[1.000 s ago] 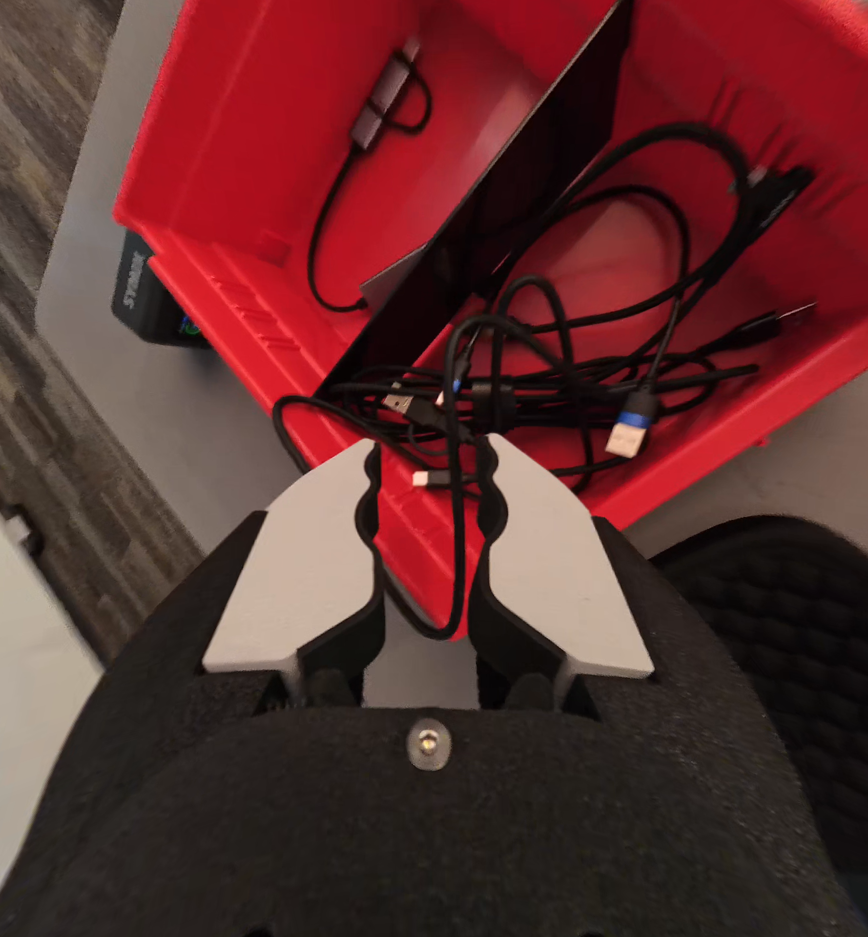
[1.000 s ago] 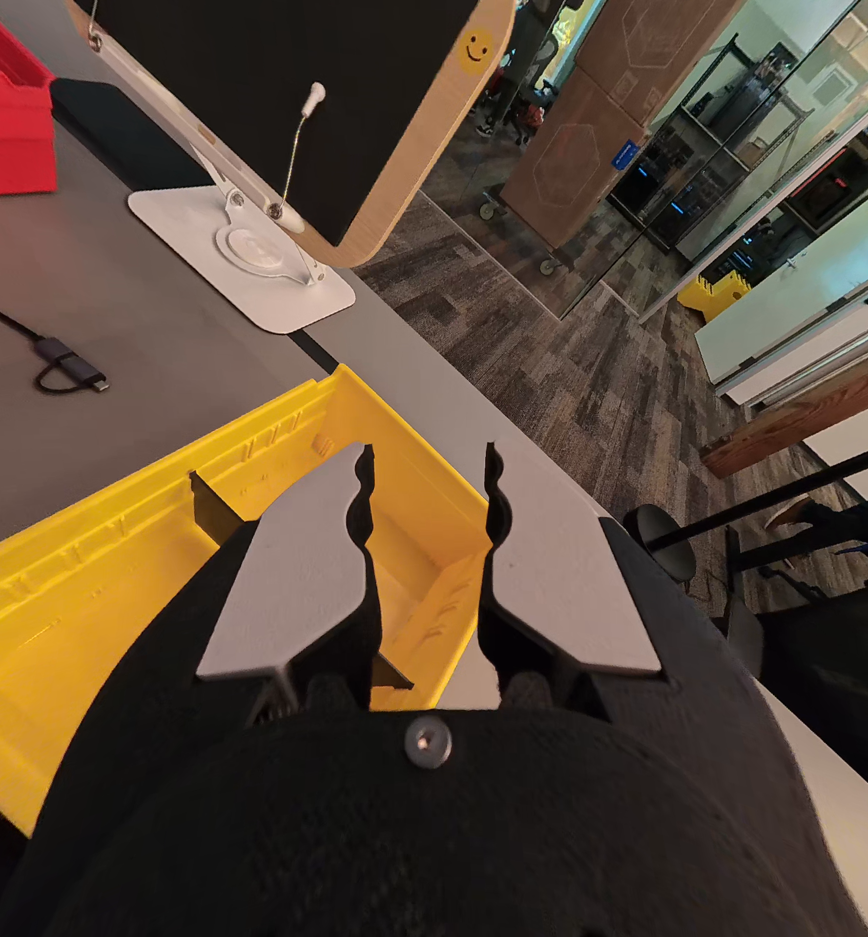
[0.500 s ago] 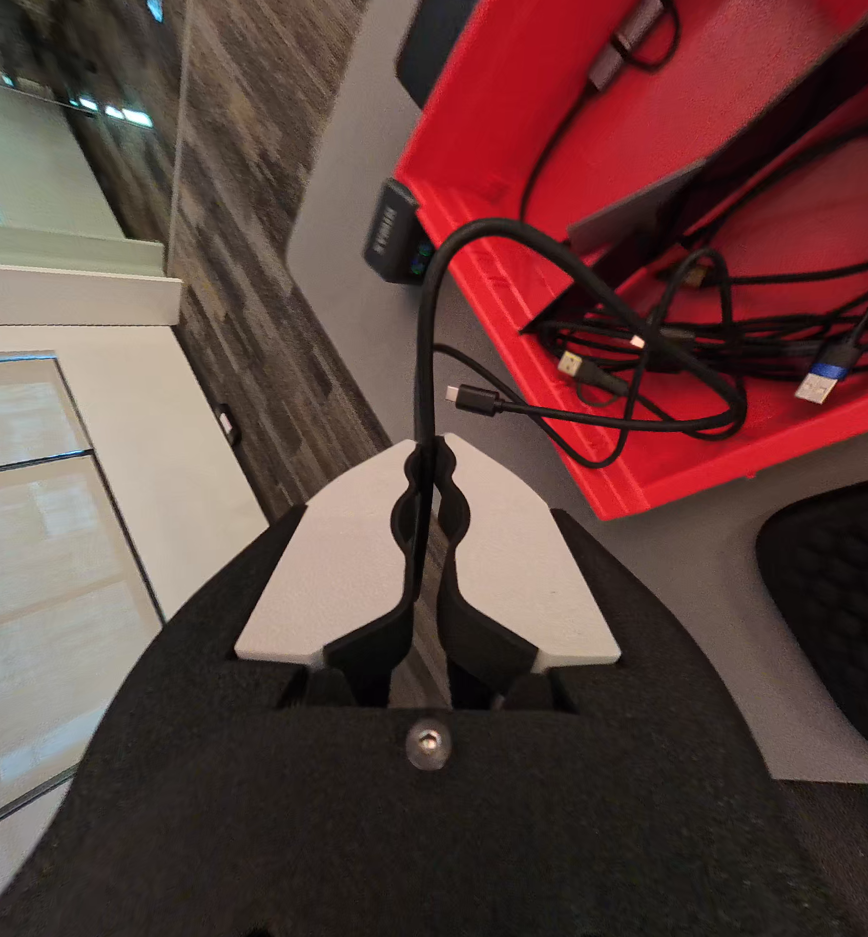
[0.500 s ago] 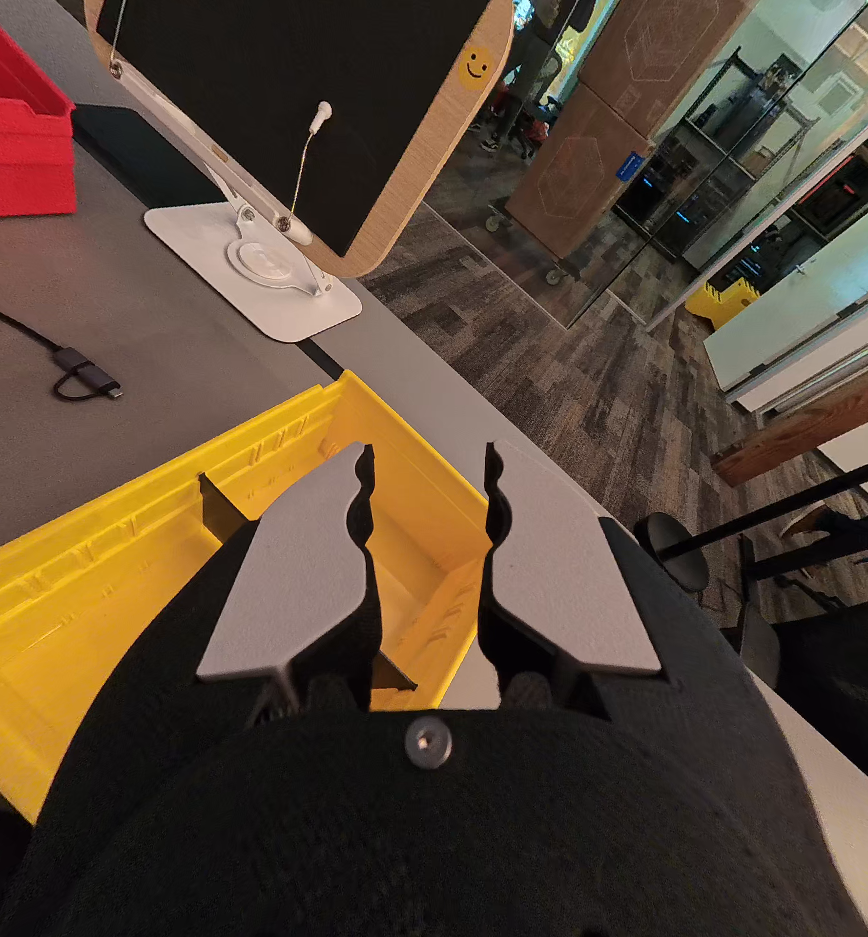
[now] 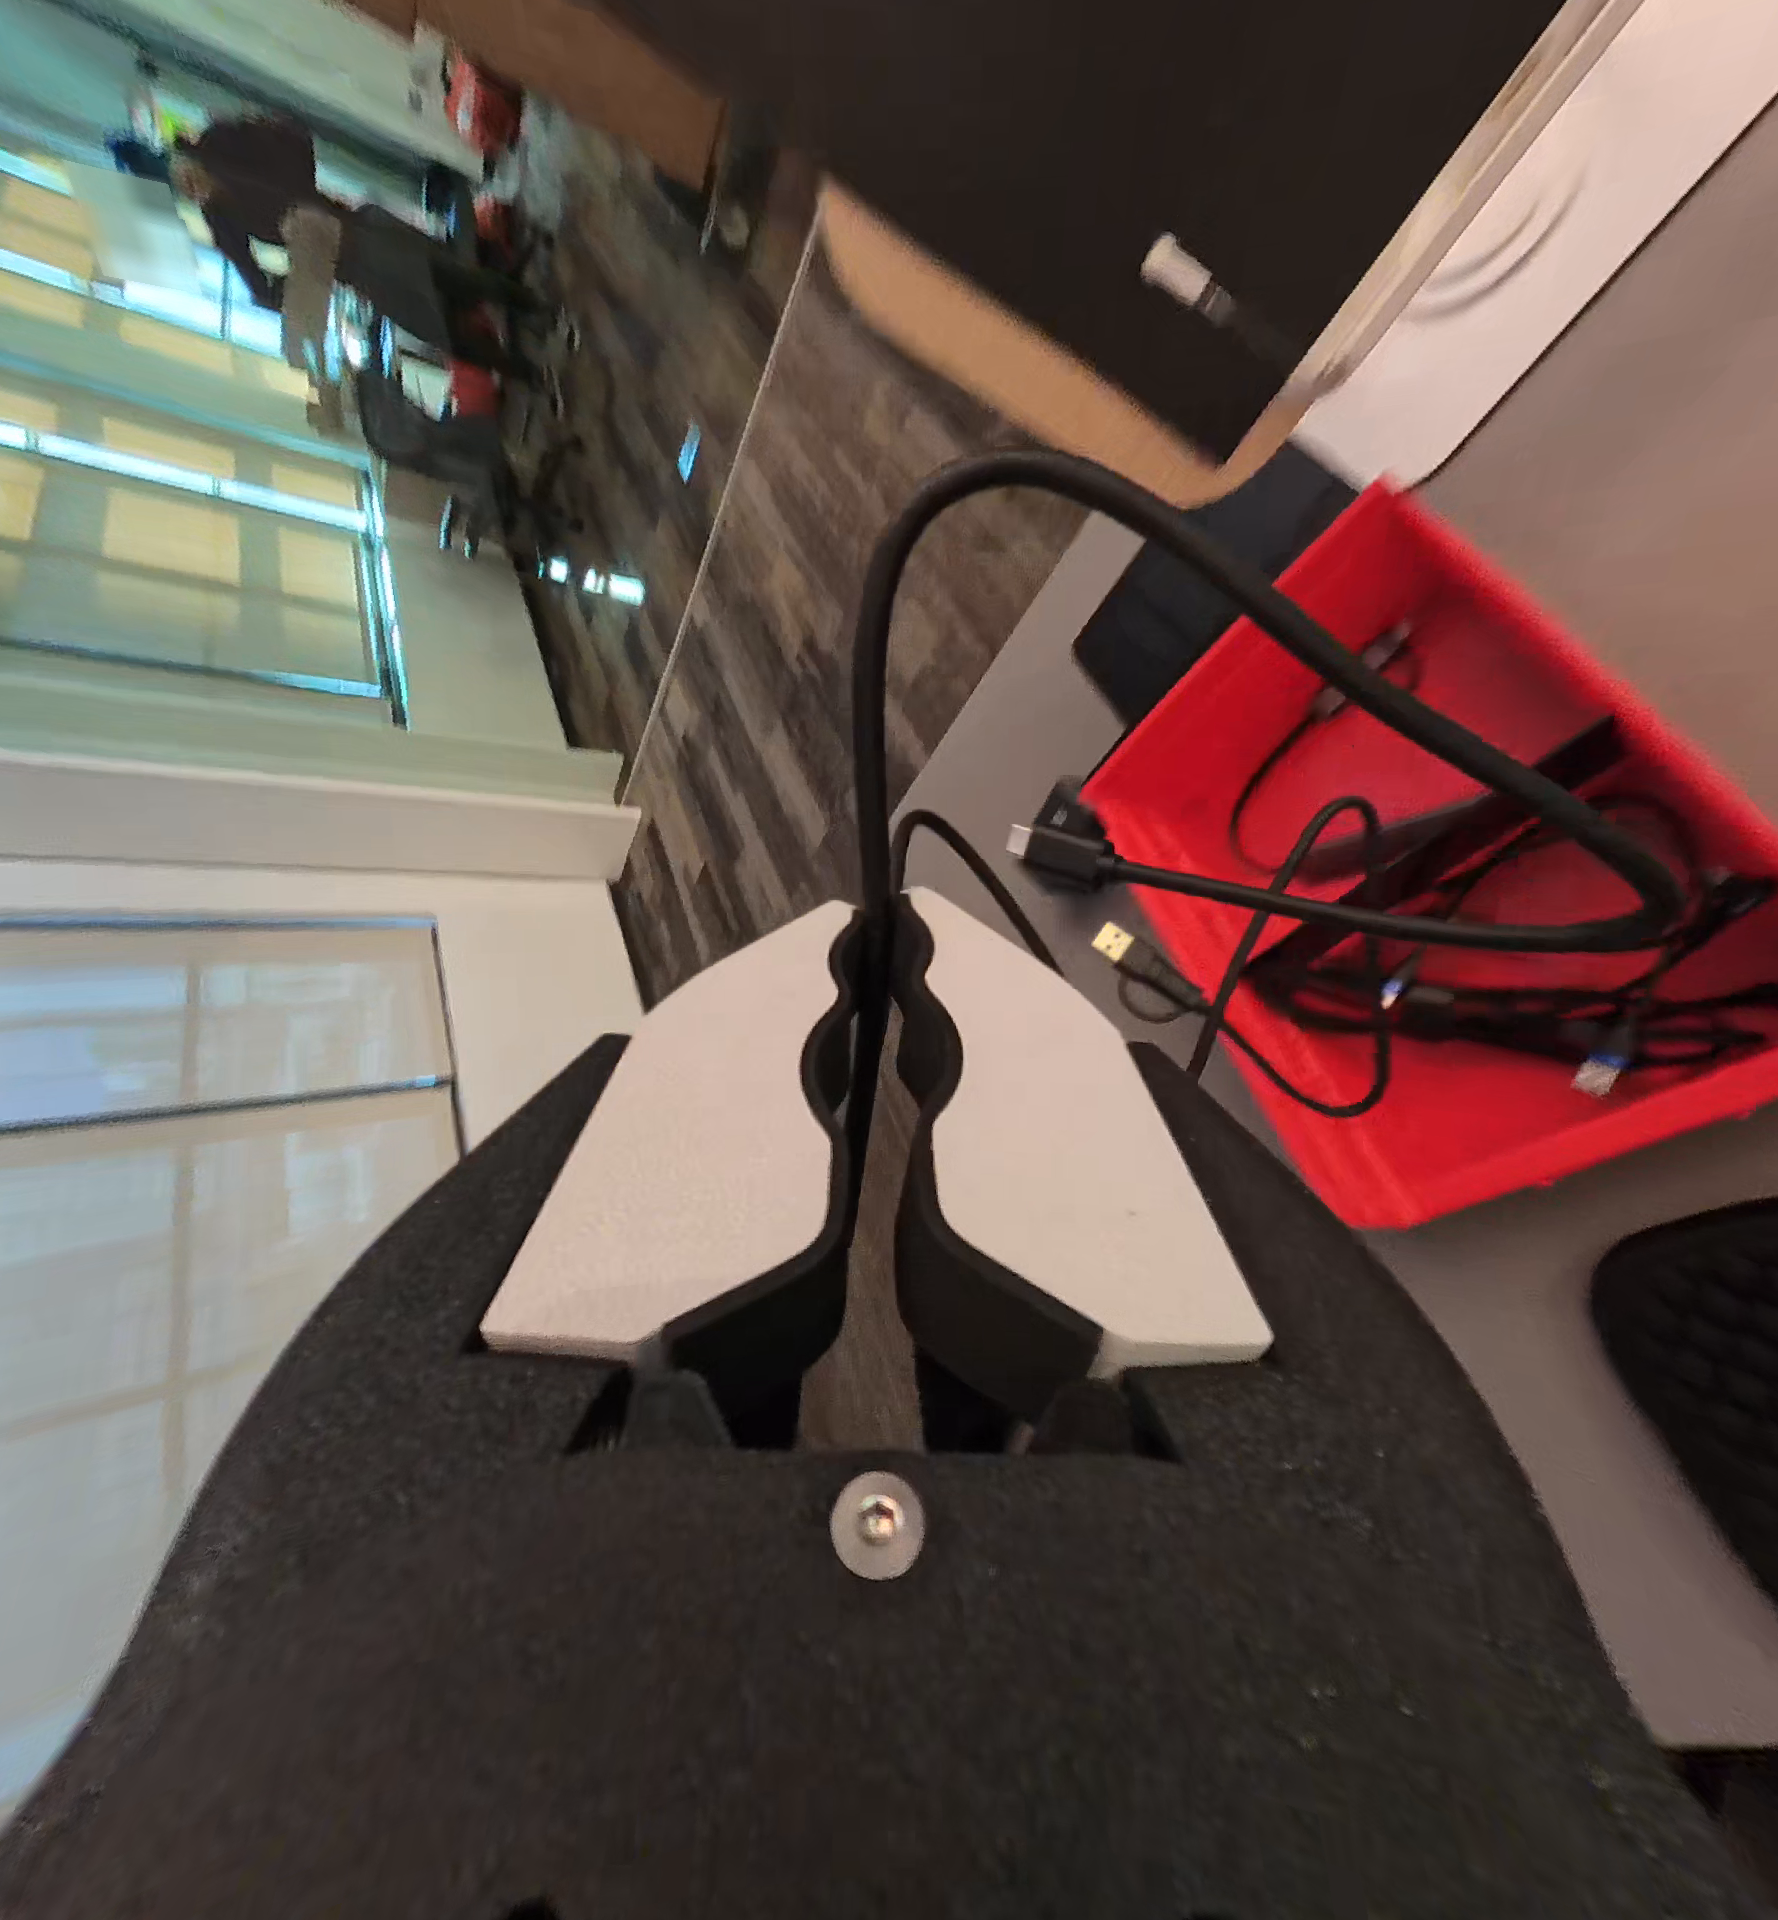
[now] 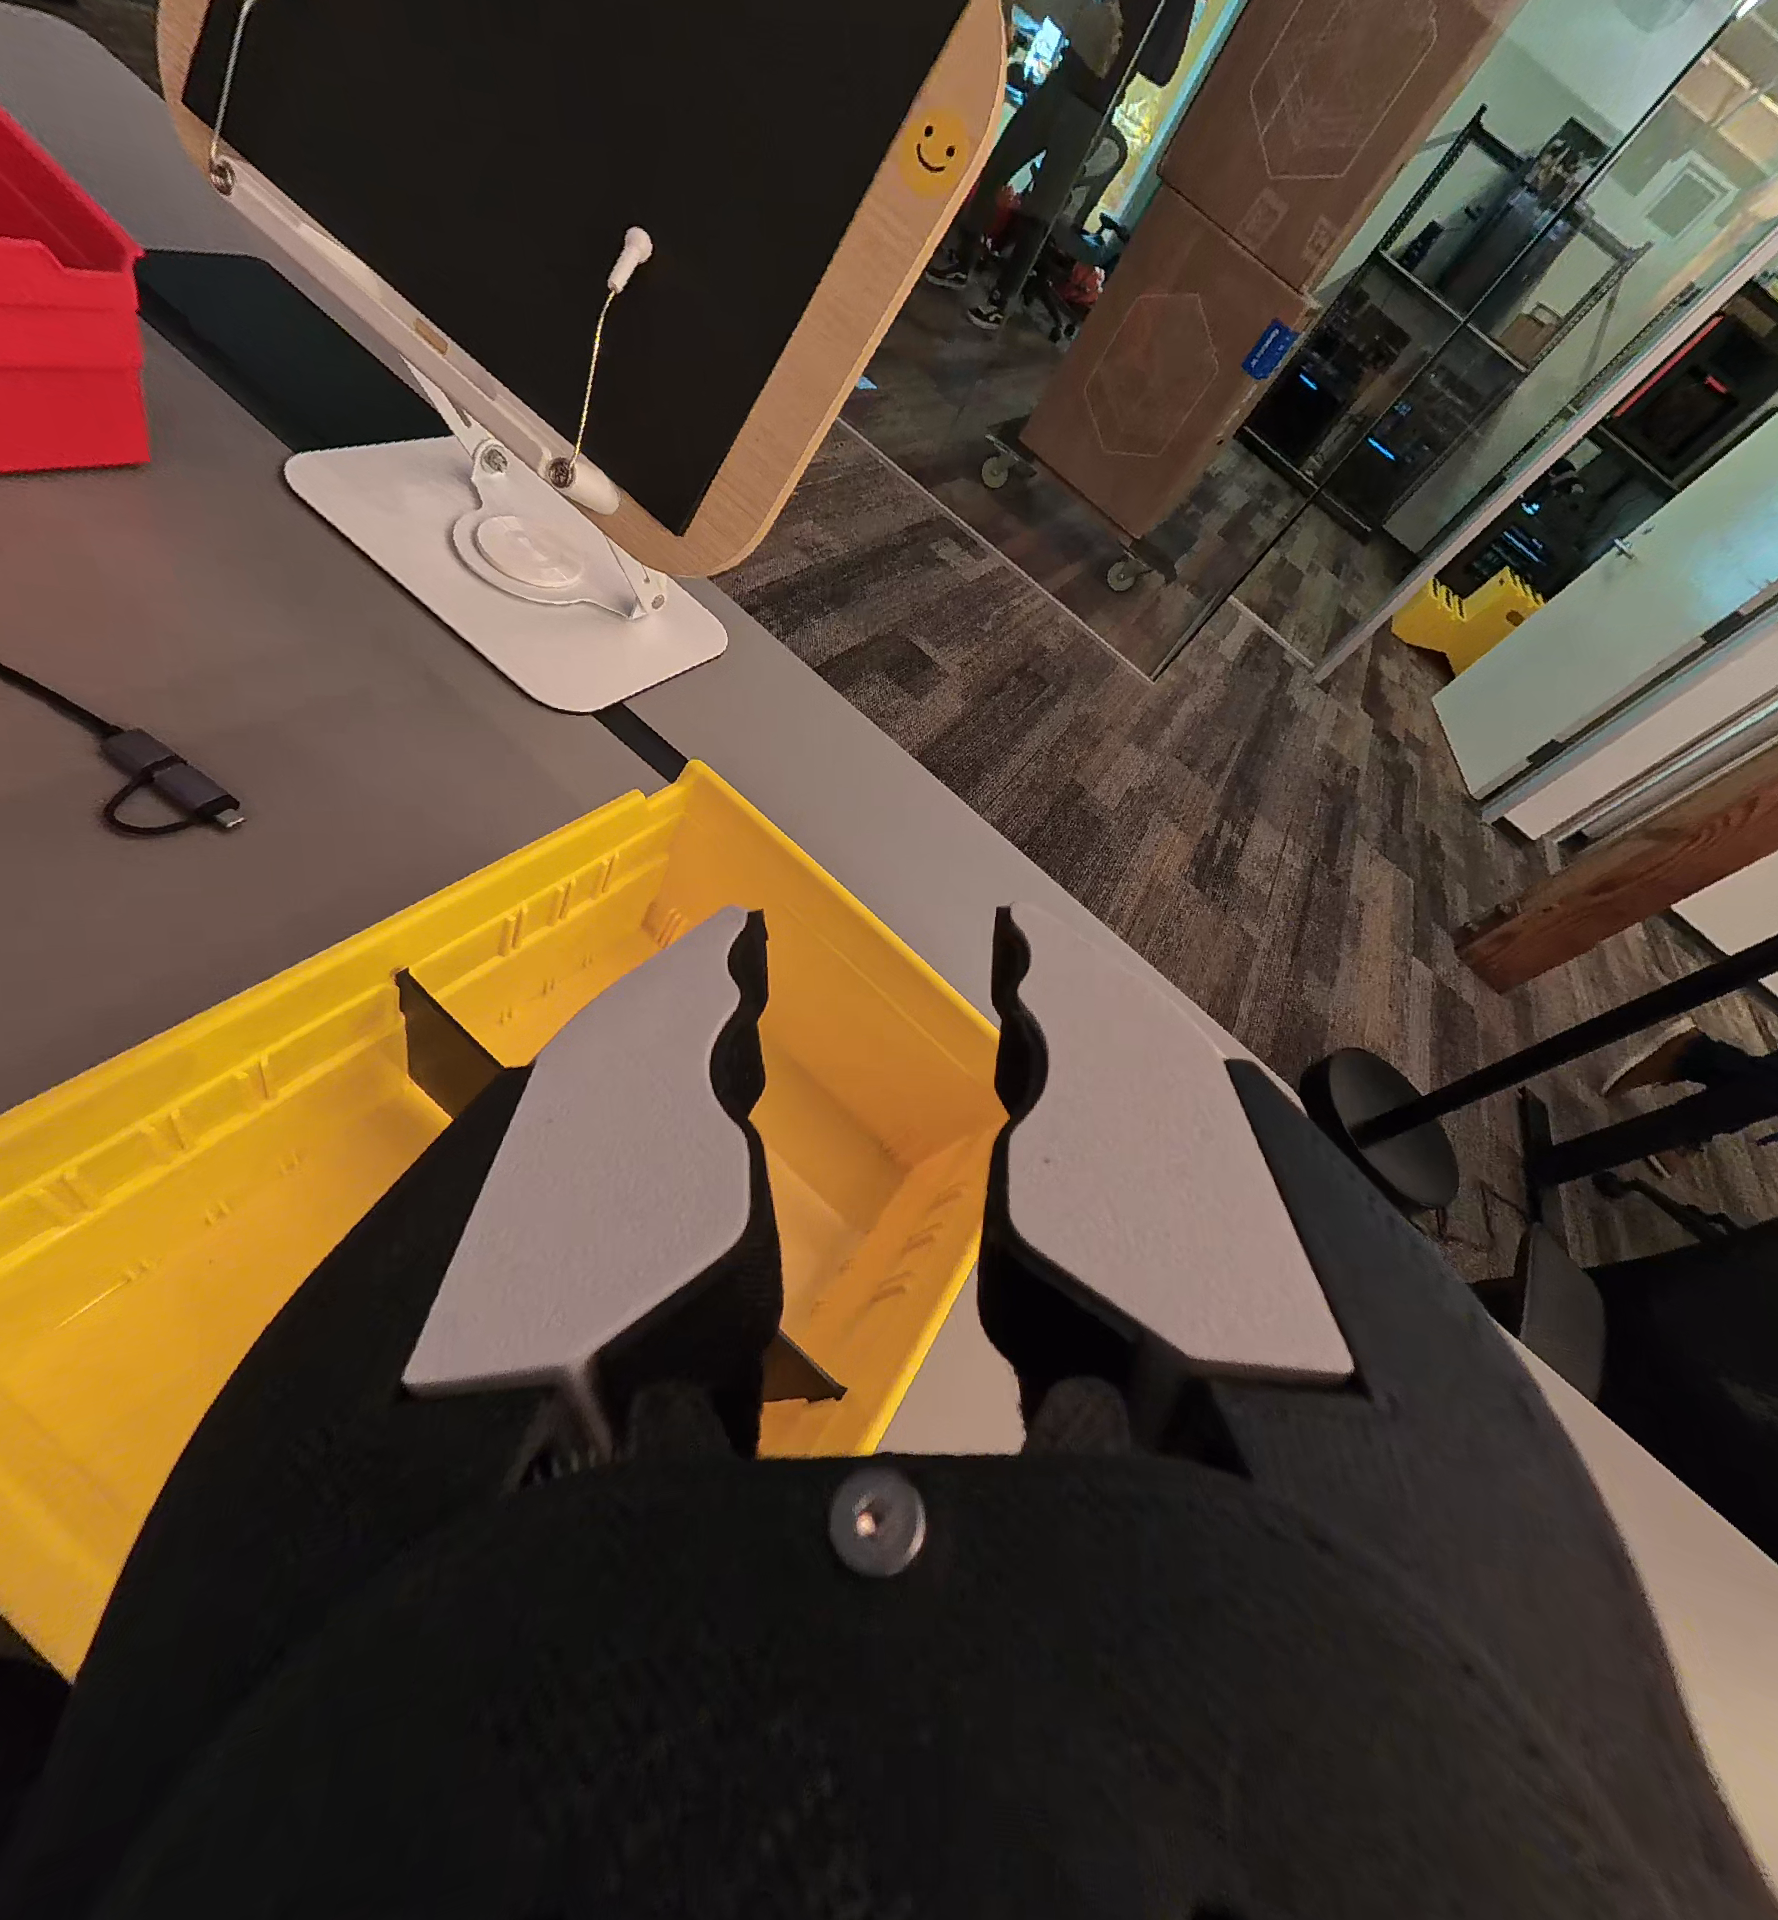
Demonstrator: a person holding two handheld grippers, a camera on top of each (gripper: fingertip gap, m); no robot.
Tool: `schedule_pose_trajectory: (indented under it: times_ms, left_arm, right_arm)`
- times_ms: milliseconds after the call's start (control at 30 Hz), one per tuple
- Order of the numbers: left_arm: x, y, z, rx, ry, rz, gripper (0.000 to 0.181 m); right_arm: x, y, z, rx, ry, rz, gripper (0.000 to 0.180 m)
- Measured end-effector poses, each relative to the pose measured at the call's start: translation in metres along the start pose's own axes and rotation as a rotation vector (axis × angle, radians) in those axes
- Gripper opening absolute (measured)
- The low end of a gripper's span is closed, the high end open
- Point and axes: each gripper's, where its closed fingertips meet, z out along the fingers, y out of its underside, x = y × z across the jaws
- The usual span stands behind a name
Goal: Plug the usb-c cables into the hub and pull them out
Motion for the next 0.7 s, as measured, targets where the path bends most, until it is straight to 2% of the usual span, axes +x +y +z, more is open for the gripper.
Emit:
schedule_pose_trajectory:
  times_ms: [133, 267, 467, 700]
  left_arm:
    - [0.054, -0.055, -0.010, 0.140, 0.101, 0.021, 0.003]
    - [0.124, -0.091, 0.001, 0.219, 0.238, 0.046, 0.003]
    - [0.232, -0.114, 0.042, 0.263, 0.425, 0.099, 0.002]
    - [0.318, -0.126, 0.080, 0.275, 0.558, 0.108, 0.003]
  right_arm:
    - [0.002, -0.002, -0.005, 0.022, 0.001, 0.013, 0.043]
    - [0.002, -0.004, -0.007, 0.034, -0.003, 0.016, 0.043]
    - [0.000, -0.006, -0.008, 0.045, -0.011, 0.013, 0.043]
    - [0.001, -0.006, -0.007, 0.040, -0.010, 0.014, 0.043]
